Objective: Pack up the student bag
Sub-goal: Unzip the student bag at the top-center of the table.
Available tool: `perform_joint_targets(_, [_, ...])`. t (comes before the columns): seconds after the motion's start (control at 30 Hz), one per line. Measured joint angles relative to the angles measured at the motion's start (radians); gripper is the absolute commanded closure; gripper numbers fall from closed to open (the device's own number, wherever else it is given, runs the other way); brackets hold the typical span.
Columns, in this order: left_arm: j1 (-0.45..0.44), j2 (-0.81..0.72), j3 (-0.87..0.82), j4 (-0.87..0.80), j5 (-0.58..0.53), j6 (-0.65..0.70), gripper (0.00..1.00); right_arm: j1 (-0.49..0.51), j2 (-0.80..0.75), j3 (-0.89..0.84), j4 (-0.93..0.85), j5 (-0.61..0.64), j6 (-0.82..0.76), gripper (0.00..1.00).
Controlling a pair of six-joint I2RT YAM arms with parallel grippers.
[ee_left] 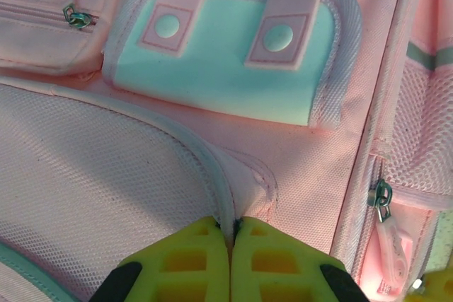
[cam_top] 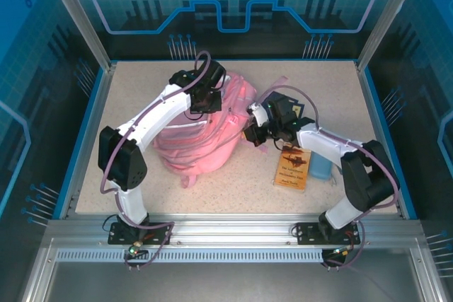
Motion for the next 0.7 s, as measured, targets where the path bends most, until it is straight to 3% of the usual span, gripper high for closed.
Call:
perform_joint_targets(0.23, [0.0, 0.006, -0.006, 0.023, 0.015, -0.042, 1.0, 0.1, -0.042, -0.093, 0.048, 0.0, -0.008, 1.0])
perform_joint_targets(0.37, [0.0, 0.006, -0.011, 0.029, 0.026, -0.042, 1.0, 0.101, -0.097, -0.153, 0.081, 0.027, 0.003, 0.69])
perform_joint_targets(0.47, [0.0, 0.006, -0.011, 0.048, 0.026, -0.042, 1.0, 0.08, -0.149, -0.189, 0.092, 0.067, 0.027, 0.57])
perform_joint_targets(0.7, [0.002, 0.006, -0.011, 0.067, 0.03, -0.042, 1.0, 0.079, -0.105, -0.18, 0.119, 0.109, 0.061, 0.46])
